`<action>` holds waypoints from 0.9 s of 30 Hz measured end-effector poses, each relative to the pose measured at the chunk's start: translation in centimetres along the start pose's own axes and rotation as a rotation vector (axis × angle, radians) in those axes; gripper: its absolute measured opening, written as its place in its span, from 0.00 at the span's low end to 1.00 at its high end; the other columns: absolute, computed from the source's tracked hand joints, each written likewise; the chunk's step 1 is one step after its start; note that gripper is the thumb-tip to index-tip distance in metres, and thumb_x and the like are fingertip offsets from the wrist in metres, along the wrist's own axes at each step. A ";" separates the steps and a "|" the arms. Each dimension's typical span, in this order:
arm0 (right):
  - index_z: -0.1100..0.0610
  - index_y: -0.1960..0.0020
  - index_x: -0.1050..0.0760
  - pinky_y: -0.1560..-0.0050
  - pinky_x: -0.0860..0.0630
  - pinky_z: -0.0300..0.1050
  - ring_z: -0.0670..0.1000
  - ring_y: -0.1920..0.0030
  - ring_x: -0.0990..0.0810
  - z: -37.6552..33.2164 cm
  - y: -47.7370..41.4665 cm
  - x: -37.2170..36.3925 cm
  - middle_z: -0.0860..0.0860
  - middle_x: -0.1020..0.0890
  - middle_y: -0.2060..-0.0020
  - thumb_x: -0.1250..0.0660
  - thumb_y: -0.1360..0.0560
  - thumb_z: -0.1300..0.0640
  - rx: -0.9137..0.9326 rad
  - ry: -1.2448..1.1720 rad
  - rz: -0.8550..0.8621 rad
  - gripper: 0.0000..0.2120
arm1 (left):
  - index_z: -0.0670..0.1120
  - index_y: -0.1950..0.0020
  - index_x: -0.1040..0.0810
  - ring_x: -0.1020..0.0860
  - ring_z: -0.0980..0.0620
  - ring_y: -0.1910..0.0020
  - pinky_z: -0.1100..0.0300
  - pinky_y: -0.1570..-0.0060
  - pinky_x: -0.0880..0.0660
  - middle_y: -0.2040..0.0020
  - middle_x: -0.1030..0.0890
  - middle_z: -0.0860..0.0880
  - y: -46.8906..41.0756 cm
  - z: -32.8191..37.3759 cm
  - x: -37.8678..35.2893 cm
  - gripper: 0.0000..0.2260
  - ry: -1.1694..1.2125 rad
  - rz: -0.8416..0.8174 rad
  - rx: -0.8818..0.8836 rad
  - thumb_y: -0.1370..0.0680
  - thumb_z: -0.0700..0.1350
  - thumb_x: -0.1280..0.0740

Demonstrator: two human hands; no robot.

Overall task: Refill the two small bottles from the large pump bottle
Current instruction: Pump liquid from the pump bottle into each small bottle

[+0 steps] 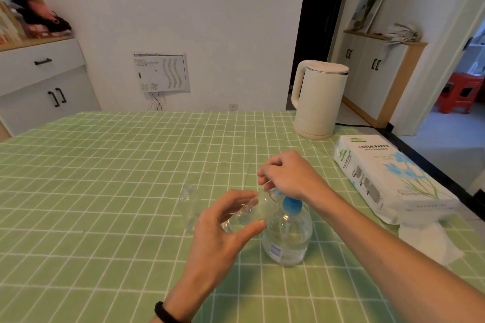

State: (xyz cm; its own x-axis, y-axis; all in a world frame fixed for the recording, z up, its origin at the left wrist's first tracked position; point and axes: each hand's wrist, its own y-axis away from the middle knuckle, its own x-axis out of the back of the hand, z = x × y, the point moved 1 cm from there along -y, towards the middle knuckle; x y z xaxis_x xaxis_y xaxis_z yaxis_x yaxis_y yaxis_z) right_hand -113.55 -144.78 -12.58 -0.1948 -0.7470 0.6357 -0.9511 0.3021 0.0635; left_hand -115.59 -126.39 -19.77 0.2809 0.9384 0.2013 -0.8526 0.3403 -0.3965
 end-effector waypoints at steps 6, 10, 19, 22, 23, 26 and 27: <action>0.55 0.56 0.14 0.44 0.16 0.51 0.49 0.57 0.12 0.7 0.0 -0.7 0.49 0.11 0.61 0.36 0.20 0.59 -0.022 -0.037 -0.029 0.12 | 0.57 0.42 0.16 0.15 0.57 0.42 0.64 0.38 0.22 0.45 0.13 0.58 0.0 -0.6 0.0 0.19 -0.003 0.000 0.003 0.29 0.42 0.18; 0.55 0.57 0.14 0.43 0.16 0.53 0.50 0.57 0.12 0.6 0.1 -0.6 0.49 0.11 0.61 0.36 0.20 0.59 -0.022 -0.047 -0.011 0.12 | 0.59 0.41 0.16 0.15 0.57 0.41 0.62 0.36 0.22 0.45 0.12 0.58 0.0 -0.6 -0.2 0.21 0.002 0.006 0.009 0.29 0.42 0.18; 0.57 0.55 0.14 0.41 0.17 0.59 0.54 0.54 0.11 -0.4 0.5 0.1 0.49 0.11 0.60 0.34 0.21 0.56 -0.006 0.053 -0.025 0.11 | 0.59 0.40 0.16 0.15 0.59 0.42 0.64 0.37 0.22 0.45 0.13 0.60 0.1 0.0 -0.2 0.20 -0.004 0.005 -0.004 0.29 0.44 0.18; 0.57 0.56 0.13 0.42 0.17 0.59 0.55 0.53 0.11 -0.6 0.3 0.1 0.49 0.11 0.60 0.34 0.21 0.55 0.002 0.074 -0.026 0.11 | 0.60 0.40 0.17 0.15 0.59 0.41 0.65 0.38 0.23 0.45 0.13 0.60 0.0 0.1 -0.1 0.20 -0.012 0.010 -0.015 0.28 0.44 0.18; 0.57 0.56 0.14 0.42 0.17 0.58 0.55 0.54 0.11 -0.5 0.3 0.1 0.48 0.11 0.60 0.34 0.21 0.56 -0.004 0.058 -0.021 0.11 | 0.60 0.40 0.17 0.15 0.58 0.41 0.66 0.38 0.23 0.45 0.13 0.60 0.1 0.1 -0.1 0.20 -0.011 0.012 -0.017 0.28 0.44 0.18; 0.56 0.55 0.14 0.46 0.16 0.51 0.51 0.57 0.11 0.0 0.1 -0.1 0.47 0.11 0.61 0.34 0.20 0.57 -0.021 -0.011 -0.004 0.11 | 0.59 0.40 0.16 0.15 0.58 0.42 0.67 0.38 0.23 0.45 0.13 0.60 0.0 -0.1 -0.1 0.20 -0.012 0.016 -0.016 0.28 0.44 0.18; 0.55 0.55 0.14 0.46 0.16 0.50 0.49 0.57 0.12 0.1 0.1 -0.2 0.48 0.11 0.61 0.35 0.20 0.57 -0.028 -0.025 -0.002 0.11 | 0.58 0.41 0.16 0.15 0.58 0.42 0.67 0.38 0.23 0.46 0.13 0.60 0.0 -0.3 -0.1 0.20 -0.018 0.016 -0.012 0.29 0.43 0.18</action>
State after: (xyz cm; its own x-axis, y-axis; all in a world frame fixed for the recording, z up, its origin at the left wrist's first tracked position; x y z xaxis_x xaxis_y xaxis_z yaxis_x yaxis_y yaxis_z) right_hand -113.60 -144.68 -12.76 -0.1996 -0.7620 0.6161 -0.9445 0.3169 0.0860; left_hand -115.54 -126.47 -20.03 0.2586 0.9426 0.2111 -0.8518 0.3256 -0.4104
